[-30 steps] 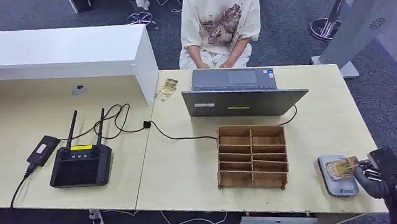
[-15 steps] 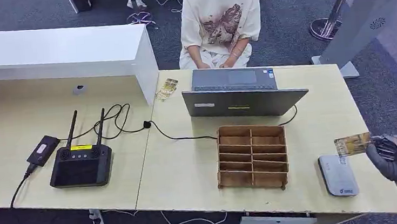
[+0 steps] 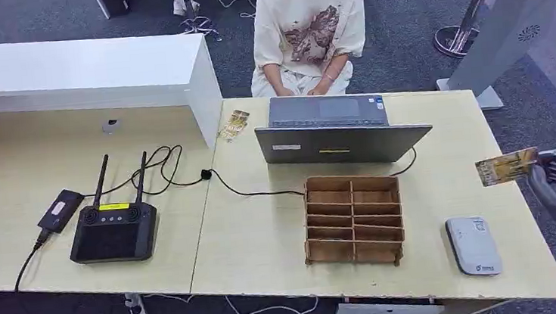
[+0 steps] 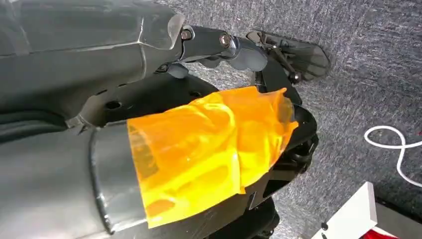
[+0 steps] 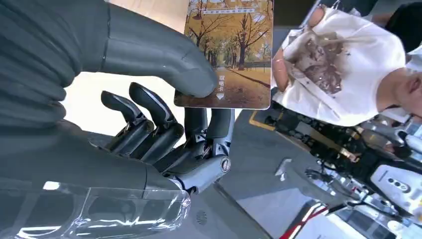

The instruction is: Pass the card to the sensor for recognition and then transmit it.

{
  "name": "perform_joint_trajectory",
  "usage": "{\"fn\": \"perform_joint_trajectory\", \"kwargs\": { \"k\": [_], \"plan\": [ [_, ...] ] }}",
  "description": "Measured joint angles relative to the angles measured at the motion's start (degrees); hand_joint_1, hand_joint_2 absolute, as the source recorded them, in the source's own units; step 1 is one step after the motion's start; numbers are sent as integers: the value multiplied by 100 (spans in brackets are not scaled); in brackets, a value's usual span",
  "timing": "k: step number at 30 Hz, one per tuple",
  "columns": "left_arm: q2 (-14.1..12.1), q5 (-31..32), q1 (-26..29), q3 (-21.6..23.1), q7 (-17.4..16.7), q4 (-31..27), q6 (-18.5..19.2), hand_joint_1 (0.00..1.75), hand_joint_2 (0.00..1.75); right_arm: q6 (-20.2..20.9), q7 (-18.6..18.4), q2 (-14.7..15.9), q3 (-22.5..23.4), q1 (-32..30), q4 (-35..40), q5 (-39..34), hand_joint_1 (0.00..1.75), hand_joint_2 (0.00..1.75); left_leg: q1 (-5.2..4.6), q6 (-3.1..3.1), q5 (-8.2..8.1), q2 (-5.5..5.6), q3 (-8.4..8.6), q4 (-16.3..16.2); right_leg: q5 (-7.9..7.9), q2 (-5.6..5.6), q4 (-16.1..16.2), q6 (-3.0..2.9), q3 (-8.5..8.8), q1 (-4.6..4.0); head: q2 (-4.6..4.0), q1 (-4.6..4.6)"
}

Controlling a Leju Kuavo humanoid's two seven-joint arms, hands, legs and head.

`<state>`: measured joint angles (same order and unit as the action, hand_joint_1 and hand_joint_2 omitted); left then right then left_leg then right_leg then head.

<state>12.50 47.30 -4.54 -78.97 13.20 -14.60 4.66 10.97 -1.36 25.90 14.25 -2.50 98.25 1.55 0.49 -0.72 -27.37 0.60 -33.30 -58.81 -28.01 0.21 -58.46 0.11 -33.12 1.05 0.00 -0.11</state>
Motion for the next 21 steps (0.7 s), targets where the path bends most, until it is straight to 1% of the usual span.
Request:
{"fn": "perform_joint_trajectory", "kwargs": {
  "k": [9, 12, 15, 19, 21],
  "plan": [
    [4, 0, 0, 0, 0, 0, -2, 0, 0, -55, 42, 70, -109, 57, 79, 77, 175, 175, 0, 0, 0, 0, -2, 0, 0, 0, 0, 0, 0, 0, 0, -2],
    [4, -2, -2, 0, 0, 0, -2, 0, 0, -147, 79, 98, -219, 252, 77, 387, 175, 175, 0, 0, 0, -8, 0, 0, 1, -9, -2, 0, -1, 0, 0, -2],
    [7, -11, -2, 0, 2, 0, 7, 0, 0, -179, 89, 109, -365, 459, 74, 531, 175, 175, 0, 0, 1, -6, 2, 0, 1, -7, -2, 0, 0, -1, 0, 2],
    [7, -20, 0, -2, 9, 0, 11, 0, 0, -346, 234, 114, -599, 731, 55, 908, 175, 175, 0, -1, 2, -7, 2, 0, 3, -11, -5, 0, 0, -1, 0, 0],
    [7, -26, -2, 0, -2, 0, 11, 0, 0, -473, 297, 114, -744, 894, 26, 1212, 175, 175, 0, -1, 2, -7, 1, 0, 3, -12, -6, 0, 0, -1, 0, 0]
  ]
}}
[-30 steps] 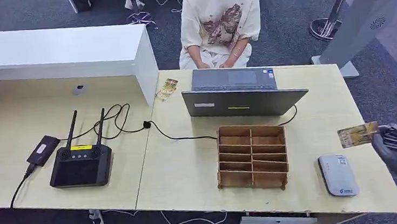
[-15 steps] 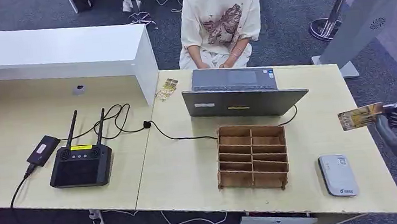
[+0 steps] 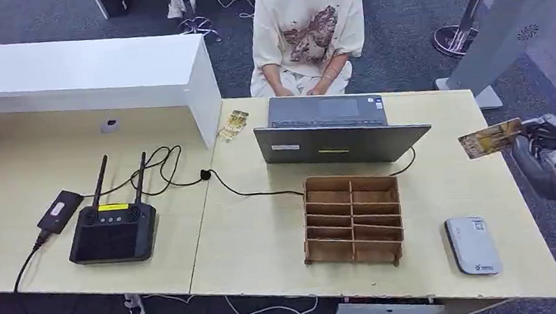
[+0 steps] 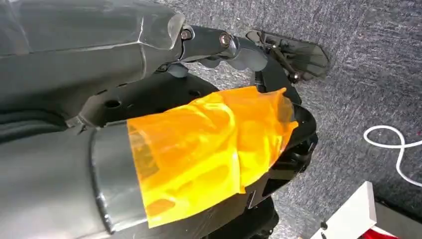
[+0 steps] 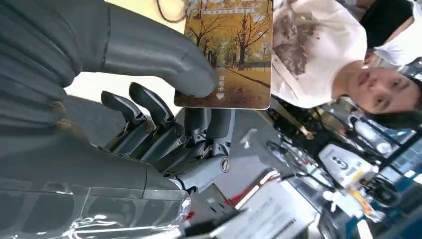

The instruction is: Pass the card to the sensor for recognition and then transmit it.

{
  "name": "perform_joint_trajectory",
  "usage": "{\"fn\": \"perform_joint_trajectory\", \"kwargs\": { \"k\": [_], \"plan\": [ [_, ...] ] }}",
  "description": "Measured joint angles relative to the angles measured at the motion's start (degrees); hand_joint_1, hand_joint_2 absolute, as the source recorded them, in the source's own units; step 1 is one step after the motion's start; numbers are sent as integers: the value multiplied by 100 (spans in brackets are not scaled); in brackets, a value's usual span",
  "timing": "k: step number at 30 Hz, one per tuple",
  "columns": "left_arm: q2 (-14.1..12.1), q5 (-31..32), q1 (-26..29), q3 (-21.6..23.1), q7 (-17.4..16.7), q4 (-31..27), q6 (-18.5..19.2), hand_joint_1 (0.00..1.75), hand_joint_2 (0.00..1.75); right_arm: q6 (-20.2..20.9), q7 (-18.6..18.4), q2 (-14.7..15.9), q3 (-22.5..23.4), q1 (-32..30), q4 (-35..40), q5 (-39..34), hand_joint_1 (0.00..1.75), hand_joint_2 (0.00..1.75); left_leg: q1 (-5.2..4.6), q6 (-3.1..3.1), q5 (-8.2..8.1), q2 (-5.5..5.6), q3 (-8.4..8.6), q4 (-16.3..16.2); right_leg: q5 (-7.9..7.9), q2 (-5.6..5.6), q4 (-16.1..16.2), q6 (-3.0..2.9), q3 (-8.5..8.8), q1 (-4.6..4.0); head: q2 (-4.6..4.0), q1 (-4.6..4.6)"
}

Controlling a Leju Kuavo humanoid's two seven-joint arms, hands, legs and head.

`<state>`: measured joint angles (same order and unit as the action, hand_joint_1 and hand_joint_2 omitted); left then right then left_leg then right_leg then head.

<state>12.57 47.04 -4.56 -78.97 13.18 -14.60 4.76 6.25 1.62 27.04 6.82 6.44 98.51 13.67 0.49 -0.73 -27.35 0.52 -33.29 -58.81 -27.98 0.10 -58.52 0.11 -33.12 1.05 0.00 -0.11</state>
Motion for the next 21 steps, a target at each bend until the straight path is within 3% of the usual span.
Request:
{"fn": "perform_joint_trajectory", "kwargs": {
  "k": [4, 8, 17, 21],
  "plan": [
    [0, -2, -2, 0, -17, 0, 0, 0, 0, -245, 59, 0, -332, 425, -116, 695, 175, 175, 0, -2, 2, 0, 0, 0, 1, 1, 0, 1, 0, 0, 0, -2],
    [0, 35, -4, 0, -17, 0, 0, 0, 0, -470, -107, -9, -717, 964, -378, 1414, 175, 175, 0, -2, 2, -1, -1, 0, 2, 0, -2, 2, 0, 0, 0, -2],
    [0, 44, -5, 0, -20, 0, 0, 0, 0, -500, -219, -63, -1235, 1653, -837, 1680, 175, 175, 0, -2, 6, 9, -6, 0, 3, 9, -2, 4, 0, 0, 0, -2],
    [0, 57, -17, 0, -68, 0, 0, 0, 0, -579, -360, -96, -1496, 1945, -1046, 2138, 175, 175, 0, -2, 6, 7, -5, 0, 3, 6, -3, 3, -2, 0, 0, 0]
  ]
}}
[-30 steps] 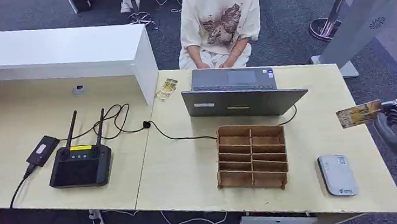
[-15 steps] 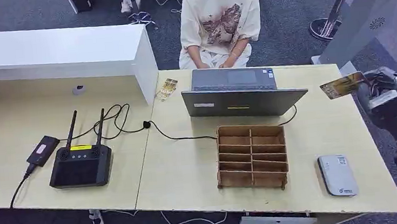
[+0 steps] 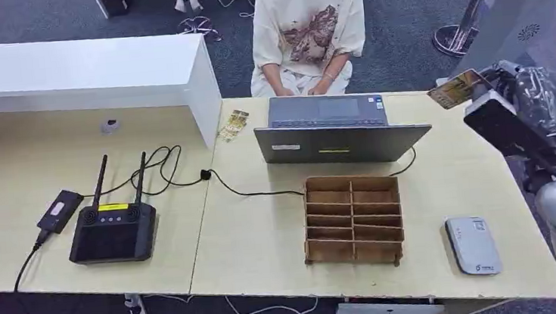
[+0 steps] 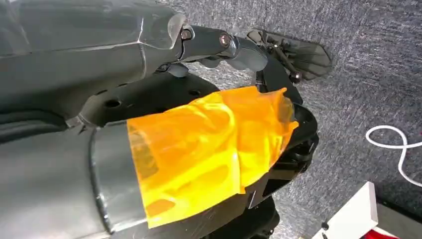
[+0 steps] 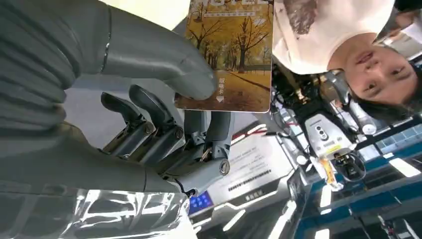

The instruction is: Pass the card to the sensor for recognition and then transmit it.

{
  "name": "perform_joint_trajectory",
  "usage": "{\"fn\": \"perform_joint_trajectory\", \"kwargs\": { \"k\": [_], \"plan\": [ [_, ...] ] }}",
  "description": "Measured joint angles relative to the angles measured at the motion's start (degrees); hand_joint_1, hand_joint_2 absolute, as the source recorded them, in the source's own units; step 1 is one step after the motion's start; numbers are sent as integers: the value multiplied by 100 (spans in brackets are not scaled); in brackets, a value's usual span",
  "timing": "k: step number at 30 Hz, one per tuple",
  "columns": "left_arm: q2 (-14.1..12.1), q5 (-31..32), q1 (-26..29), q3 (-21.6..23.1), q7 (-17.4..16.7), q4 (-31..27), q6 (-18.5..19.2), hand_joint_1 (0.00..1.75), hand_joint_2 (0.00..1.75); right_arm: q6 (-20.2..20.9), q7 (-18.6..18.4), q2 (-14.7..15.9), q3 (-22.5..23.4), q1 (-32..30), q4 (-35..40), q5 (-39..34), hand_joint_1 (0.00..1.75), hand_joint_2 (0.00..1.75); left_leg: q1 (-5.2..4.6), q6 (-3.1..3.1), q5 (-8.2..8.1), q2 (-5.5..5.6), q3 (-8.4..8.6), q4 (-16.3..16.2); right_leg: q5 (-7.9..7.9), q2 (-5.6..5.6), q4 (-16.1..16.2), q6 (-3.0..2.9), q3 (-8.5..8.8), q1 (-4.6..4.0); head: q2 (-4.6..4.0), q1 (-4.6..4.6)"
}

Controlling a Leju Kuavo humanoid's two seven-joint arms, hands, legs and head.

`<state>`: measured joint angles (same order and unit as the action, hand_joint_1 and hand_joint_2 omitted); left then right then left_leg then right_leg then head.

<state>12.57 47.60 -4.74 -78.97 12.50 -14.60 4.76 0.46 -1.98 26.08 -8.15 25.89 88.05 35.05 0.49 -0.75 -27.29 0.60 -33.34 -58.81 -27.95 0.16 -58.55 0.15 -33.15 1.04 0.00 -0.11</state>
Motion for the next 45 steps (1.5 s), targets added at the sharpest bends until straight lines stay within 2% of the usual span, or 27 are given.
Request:
{"fn": "perform_joint_trajectory", "kwargs": {
  "k": [7, 24, 30, 37, 39, 45],
  "plan": [
    [0, 18, -8, 0, -15, 0, 0, 0, 0, -31, -184, -118, -394, 557, -475, 386, 175, 175, 0, -6, 5, 5, 1, 0, 1, 5, -1, 0, 0, 0, 0, 0],
    [0, 29, -9, 0, -15, 0, 4, 0, 0, -48, -265, -267, -659, 908, -903, 525, 175, 175, 0, -6, 5, 6, -2, 0, 2, 7, -1, 0, 0, 0, 0, 0],
    [-2, 37, -17, 0, -46, 0, 2, 0, 0, -131, -462, -348, -823, 1167, -1161, 1017, 175, 175, 0, -6, 5, 4, -2, 0, 2, 3, -2, -1, -1, 0, 0, 0],
    [-7, 83, -34, 7, -85, 0, 2, 0, 0, 9, -451, -617, -1083, 1723, -1839, 1105, 175, 175, 1, -10, 8, 4, -2, 0, 4, 4, -4, -2, -1, -1, 0, -2],
    [-7, 81, -39, 9, -101, 0, 2, 0, 0, 70, -595, -722, -1214, 1990, -2185, 1387, 175, 175, 1, -12, 9, 3, -1, 0, 5, 0, -5, -1, -1, 0, 0, -2],
    [-7, 61, -44, 9, -109, 0, 7, 0, 0, -63, -538, -1069, -1524, 2640, -3217, 1904, 175, 175, 2, -12, 12, 4, 2, 0, 7, 1, -4, -1, -1, -2, 0, 0]
  ]
}}
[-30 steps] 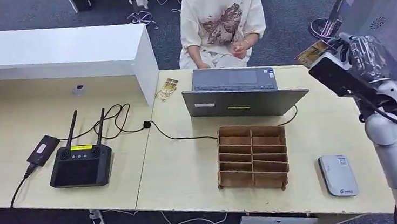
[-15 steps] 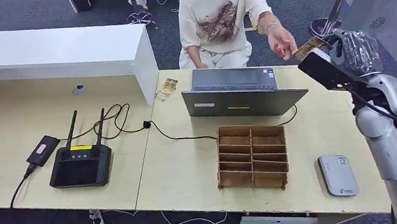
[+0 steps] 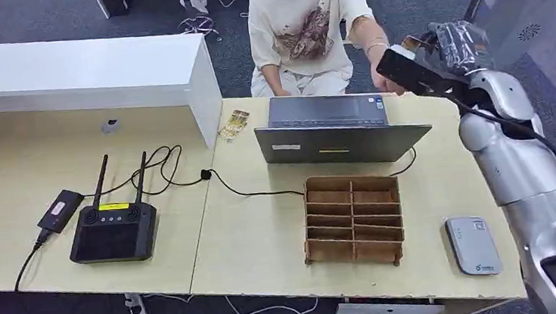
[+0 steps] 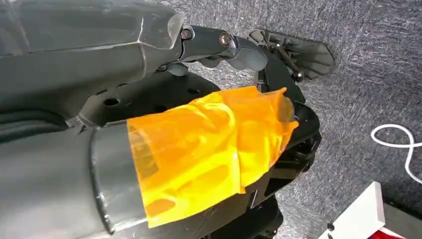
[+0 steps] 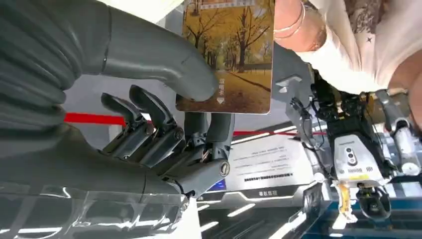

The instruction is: Pass the card to the sensor for recognition and then transmit it.

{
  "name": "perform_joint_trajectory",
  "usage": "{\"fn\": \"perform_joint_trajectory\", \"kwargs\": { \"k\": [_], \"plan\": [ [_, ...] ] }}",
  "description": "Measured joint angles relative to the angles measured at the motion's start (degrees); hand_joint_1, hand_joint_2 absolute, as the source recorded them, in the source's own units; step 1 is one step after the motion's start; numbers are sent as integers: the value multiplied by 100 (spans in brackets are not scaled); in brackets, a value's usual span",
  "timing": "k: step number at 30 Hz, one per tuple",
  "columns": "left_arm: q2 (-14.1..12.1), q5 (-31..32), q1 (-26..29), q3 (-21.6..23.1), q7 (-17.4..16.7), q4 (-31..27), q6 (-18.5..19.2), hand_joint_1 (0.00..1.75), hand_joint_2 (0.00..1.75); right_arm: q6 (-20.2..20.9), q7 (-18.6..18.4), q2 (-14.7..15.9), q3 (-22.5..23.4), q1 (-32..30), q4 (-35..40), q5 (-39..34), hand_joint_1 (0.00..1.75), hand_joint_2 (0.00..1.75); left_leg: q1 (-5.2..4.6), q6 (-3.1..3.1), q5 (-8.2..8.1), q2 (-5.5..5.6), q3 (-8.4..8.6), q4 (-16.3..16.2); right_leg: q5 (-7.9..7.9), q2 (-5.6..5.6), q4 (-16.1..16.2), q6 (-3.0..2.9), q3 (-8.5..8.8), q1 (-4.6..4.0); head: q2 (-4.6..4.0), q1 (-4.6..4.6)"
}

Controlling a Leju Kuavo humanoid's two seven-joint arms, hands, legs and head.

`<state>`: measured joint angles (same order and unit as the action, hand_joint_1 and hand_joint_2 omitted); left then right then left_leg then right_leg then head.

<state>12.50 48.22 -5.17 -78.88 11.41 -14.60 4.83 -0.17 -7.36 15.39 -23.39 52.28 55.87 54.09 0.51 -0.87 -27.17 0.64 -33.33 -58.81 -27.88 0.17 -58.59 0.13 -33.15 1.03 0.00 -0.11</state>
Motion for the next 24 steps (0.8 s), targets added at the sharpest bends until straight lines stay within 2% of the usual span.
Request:
{"fn": "perform_joint_trajectory", "kwargs": {
  "k": [9, 18, 19, 20, 21, 24],
  "plan": [
    [0, -48, 0, 0, 0, 0, 4, 0, 0, -61, 9, -271, -205, 193, -472, 262, 175, 175, 0, 0, 0, 0, -1, 0, 0, 1, 1, 0, 0, 0, 0, 0],
    [0, -64, 0, 0, -2, 0, 4, 0, 0, -61, -20, -400, -267, 248, -650, 315, 175, 175, 0, 0, 0, 1, -1, -1, 0, 2, 1, 0, -1, 0, 0, 0],
    [0, -64, 1, 0, -2, 0, 4, 0, 0, -61, -20, -407, -276, 249, -663, 317, 129, 175, 0, 0, 0, 1, -1, -1, 0, 2, 1, 0, 0, 0, 0, 0],
    [0, -68, 1, 0, 0, 0, 4, 0, 0, -61, -20, -413, -282, 251, -676, 319, 10, 175, 0, 0, 0, 1, -1, -1, 0, 2, 1, 0, 0, 0, 0, 0],
    [0, -77, 1, 0, 0, 0, 4, 0, 0, -59, -20, -420, -284, 253, -689, 347, 0, 175, 0, 0, 0, 1, -1, -1, 0, 2, 1, 0, 0, 0, 0, 0],
    [0, -85, 1, 0, 0, 0, 0, 0, 0, -64, -31, -446, -293, 253, -717, 411, 0, 175, 0, 0, 0, 1, -1, -1, 0, 2, 1, 0, -1, 0, 0, 0]
  ]
}}
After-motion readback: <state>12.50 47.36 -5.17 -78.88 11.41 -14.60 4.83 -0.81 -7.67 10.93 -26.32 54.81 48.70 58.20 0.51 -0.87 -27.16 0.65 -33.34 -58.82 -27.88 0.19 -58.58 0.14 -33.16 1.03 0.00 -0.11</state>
